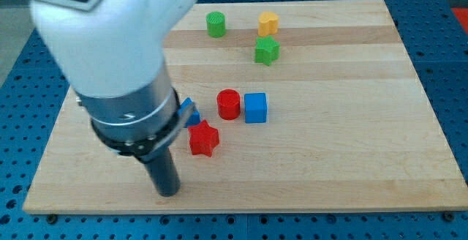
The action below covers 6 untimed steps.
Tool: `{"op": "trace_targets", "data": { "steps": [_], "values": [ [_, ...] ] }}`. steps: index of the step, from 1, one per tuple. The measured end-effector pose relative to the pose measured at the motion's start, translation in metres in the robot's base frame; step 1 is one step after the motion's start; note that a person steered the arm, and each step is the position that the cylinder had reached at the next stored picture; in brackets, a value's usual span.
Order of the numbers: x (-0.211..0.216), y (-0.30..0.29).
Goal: Push the blue triangle and red star downwards
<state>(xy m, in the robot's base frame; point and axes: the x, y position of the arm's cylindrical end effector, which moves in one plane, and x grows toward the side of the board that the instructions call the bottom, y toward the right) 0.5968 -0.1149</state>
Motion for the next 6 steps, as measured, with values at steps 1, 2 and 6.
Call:
{"op": "trace_targets", "data": {
  "steps": [1, 2, 6],
  "values": [
    [-0.024, -0.031],
    [-0.082, -0.054],
    [-0.138, 0.011]
  ]
}}
